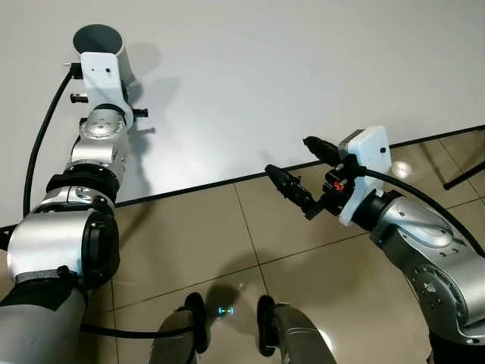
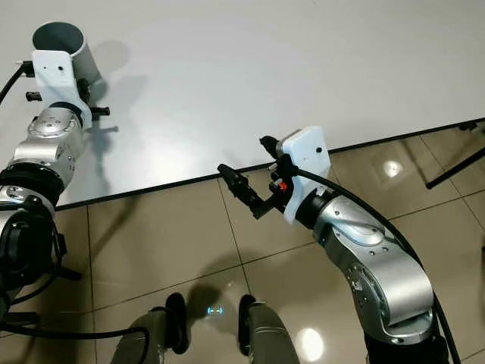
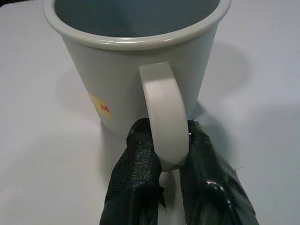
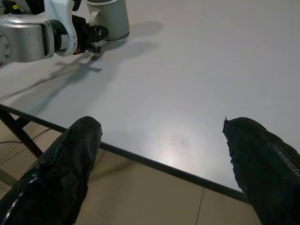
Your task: Setting the table
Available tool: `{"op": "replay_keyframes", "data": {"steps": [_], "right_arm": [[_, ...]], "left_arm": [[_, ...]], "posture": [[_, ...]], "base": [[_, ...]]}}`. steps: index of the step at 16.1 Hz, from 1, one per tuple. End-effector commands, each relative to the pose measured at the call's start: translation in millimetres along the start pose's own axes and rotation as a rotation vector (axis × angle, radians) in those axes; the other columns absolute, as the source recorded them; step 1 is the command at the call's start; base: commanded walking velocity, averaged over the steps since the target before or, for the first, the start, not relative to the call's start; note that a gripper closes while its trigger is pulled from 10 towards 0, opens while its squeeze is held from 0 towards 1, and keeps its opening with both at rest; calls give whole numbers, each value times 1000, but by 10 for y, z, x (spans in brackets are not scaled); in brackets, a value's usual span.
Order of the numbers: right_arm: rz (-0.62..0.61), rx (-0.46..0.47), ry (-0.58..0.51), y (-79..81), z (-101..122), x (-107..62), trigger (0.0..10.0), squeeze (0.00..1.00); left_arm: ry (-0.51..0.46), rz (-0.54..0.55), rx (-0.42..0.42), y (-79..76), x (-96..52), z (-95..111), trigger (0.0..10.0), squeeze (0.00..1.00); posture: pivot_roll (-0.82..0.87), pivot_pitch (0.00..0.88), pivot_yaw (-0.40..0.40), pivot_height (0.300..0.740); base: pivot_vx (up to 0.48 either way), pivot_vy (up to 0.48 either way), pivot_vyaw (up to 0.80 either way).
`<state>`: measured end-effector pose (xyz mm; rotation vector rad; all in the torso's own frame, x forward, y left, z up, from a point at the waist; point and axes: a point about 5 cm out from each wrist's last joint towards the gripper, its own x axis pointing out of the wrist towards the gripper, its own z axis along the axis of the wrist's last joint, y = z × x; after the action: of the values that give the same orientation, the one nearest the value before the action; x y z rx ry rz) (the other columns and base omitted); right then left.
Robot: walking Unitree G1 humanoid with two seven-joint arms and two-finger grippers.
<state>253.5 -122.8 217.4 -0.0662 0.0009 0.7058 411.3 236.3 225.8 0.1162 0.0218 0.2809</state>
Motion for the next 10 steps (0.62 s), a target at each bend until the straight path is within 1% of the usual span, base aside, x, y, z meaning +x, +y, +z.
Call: {"op": "replay_keyframes", "data": {"steps": [1, 2, 3, 4, 5, 8, 10], "right_arm": [[19, -7, -12, -5, 25, -21, 10000, 0], [26, -4, -11, -8, 23, -21, 10000, 0], [33, -3, -8, -11, 21, -24, 10000, 0], [36, -2, -6, -13, 18, -27, 10000, 0], [38, -1, -5, -15, 14, -24, 10000, 0], [57, 5, -11, -8, 17, -31, 10000, 0], [77, -5, -21, -1, 25, -55, 10000, 0]], "left_arm": [[104, 4, -34, 53, -20, -194, 10000, 0], [107, -7, -52, 46, -19, -189, 10000, 0], [113, -28, -56, 27, -19, -191, 10000, 259], [119, -39, -57, 15, -22, -202, 10000, 976], [125, -50, -63, 2, -24, -212, 10000, 1000], [120, -59, -54, -9, -21, -195, 10000, 1000], [98, -84, -47, -23, -9, -124, 10000, 1000]], "posture": [[-195, 211, -45, 740], [-195, 210, -45, 740], [-193, 208, -47, 740], [-193, 208, -47, 740], [-191, 205, -48, 740], [-190, 202, -46, 740], [-187, 193, -42, 740]], "base": [[0, 0, 0], [0, 0, 0], [0, 0, 0], [0, 0, 0], [0, 0, 0], [0, 0, 0], [0, 0, 0]]}}
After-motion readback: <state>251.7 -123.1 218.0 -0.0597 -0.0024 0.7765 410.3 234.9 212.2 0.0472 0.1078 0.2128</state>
